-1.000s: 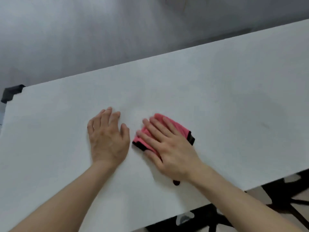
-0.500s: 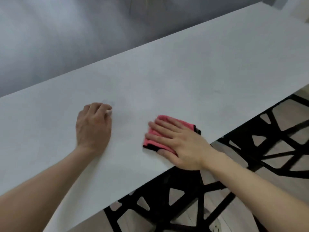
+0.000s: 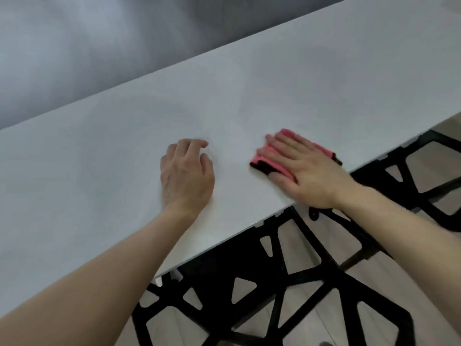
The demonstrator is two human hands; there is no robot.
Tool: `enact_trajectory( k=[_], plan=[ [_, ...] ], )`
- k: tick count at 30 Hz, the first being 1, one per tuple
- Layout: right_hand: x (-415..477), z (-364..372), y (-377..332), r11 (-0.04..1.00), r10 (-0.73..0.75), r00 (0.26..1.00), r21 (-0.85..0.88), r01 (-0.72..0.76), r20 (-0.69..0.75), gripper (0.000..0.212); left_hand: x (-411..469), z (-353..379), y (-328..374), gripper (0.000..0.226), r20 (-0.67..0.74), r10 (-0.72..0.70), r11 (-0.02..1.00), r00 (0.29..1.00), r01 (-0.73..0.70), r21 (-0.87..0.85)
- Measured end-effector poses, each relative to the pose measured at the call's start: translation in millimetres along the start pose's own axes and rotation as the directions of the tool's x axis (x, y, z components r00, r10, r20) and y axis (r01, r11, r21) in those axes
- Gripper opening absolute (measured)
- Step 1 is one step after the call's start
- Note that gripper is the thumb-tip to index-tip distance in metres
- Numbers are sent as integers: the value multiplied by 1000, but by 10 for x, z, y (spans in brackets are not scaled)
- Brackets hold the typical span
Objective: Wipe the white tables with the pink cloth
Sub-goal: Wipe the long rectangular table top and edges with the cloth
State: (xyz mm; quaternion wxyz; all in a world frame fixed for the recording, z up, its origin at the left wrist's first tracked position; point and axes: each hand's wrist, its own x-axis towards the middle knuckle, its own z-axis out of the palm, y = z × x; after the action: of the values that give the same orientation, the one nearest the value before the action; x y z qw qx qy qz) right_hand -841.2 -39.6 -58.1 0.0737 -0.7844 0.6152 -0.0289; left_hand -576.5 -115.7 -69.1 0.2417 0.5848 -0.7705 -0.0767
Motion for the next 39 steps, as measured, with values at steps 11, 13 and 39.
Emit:
enact_trajectory(
  k=[11,13,39],
  plan=[
    [216,115,-117,1000,-2,998,12,3,-69,68,144,310,150,57,33,-138,940,990,120,318],
    [92,-6,136,928,-373,927,1,373,33,64,80,325,202,50,4,-133,954,991,127,271],
    [211,112,-296,947,-310,949,68,314,-61,68,119,312,187,47,-83,-122,967,989,138,213]
  ],
)
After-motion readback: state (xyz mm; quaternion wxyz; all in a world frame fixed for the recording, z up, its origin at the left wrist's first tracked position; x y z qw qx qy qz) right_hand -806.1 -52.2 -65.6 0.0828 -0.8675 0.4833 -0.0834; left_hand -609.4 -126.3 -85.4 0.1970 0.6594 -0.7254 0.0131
